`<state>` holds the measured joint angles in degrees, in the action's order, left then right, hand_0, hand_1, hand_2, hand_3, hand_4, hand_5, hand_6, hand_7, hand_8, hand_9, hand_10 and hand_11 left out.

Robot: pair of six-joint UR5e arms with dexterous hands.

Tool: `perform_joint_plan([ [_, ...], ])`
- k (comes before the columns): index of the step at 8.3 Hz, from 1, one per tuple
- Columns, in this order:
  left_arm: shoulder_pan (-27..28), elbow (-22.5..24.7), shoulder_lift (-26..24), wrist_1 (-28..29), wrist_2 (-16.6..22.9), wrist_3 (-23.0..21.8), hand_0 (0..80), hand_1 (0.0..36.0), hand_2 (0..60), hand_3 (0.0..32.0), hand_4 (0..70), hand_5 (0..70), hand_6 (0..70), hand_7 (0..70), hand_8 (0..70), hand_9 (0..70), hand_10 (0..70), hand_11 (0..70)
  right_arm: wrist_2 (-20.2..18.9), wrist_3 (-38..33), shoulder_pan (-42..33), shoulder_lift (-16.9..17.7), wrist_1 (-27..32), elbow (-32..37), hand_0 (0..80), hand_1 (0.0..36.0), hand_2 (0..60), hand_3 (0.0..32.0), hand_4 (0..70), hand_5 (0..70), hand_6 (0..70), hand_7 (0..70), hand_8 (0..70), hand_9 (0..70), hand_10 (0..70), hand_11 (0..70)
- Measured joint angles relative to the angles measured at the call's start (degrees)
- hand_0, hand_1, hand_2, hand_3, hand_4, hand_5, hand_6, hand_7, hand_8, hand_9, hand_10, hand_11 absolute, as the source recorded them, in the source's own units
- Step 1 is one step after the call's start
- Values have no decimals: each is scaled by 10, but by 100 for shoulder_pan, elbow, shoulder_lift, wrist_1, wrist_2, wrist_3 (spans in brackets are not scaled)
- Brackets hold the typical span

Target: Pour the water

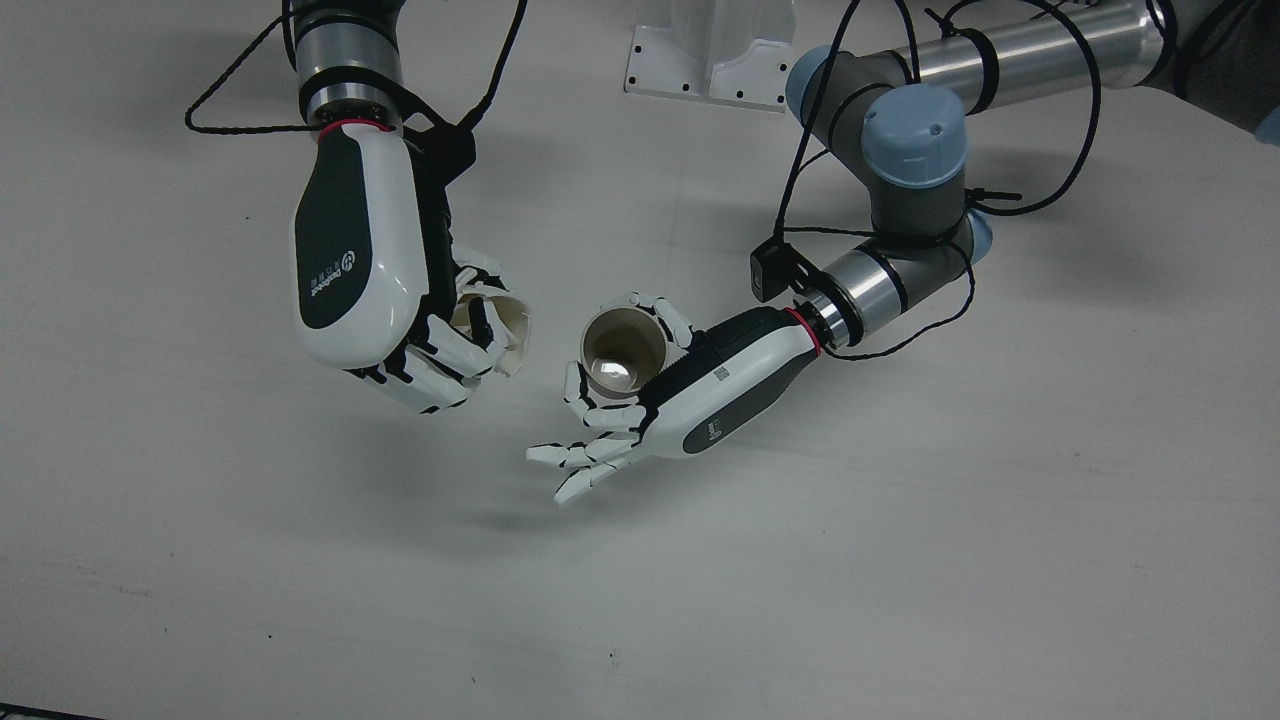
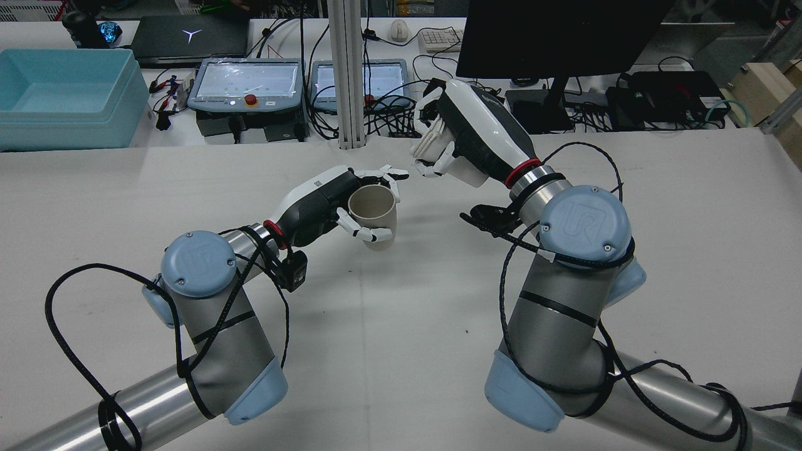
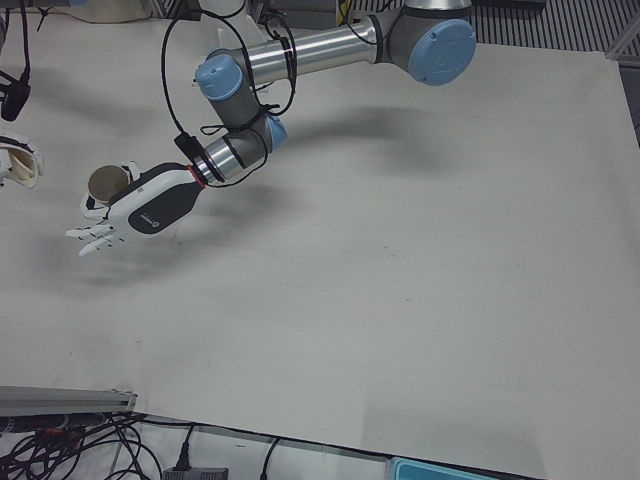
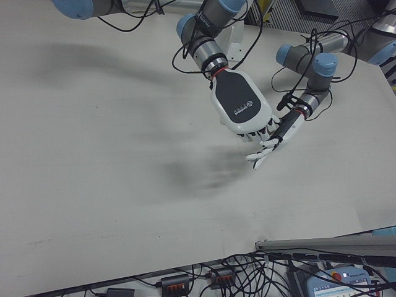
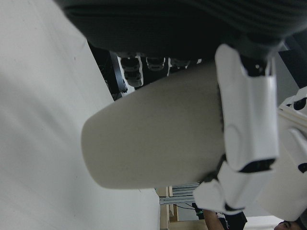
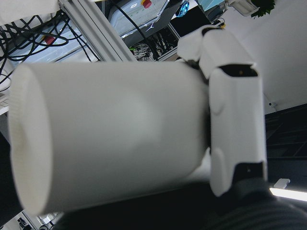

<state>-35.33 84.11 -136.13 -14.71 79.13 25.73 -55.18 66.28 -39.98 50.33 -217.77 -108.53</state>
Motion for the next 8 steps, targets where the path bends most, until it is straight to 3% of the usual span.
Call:
perform_joint_plan([
  [2,-37,10,-41,-16,4,-40,607,360,600,0,659,700,115,165,22,36,66,122,165,69,77,76,3,-242,800,360,600,0,700,700,700,700,592,700,700,700],
  [3,-121,7,-17,13,2,-210,600,360,600,0,649,700,112,163,23,37,67,122,188,-40,-139,456,0,-743,800,360,600,0,700,700,700,700,587,700,700,700],
  [4,-254,17,94,55,0,-438,602,360,600,0,627,700,102,152,19,33,64,118,134,-386,-564,1051,-1,-1294,800,360,600,0,700,700,700,700,583,700,700,700],
  [5,-437,78,325,128,-2,-637,601,360,600,0,612,700,97,147,17,32,62,116,-152,-947,-1193,1666,-3,-1692,800,360,600,0,700,700,700,700,589,700,700,700],
  [6,-637,189,702,289,0,-762,598,360,600,0,619,700,100,150,17,33,63,118,-729,-1570,-2076,2200,-3,-1910,800,360,600,0,646,700,700,700,598,700,700,700],
  [7,-824,271,1153,560,16,-819,588,360,600,0,602,700,94,144,16,30,64,118,-1464,-2040,-3127,2626,12,-1980,730,320,600,0,376,700,700,700,645,700,700,700],
  [8,-1011,301,1617,888,79,-840,588,360,600,0,605,700,94,143,16,30,63,118,-2224,-2442,-4184,2985,91,-1792,577,220,485,0,324,700,700,695,694,700,700,700],
])
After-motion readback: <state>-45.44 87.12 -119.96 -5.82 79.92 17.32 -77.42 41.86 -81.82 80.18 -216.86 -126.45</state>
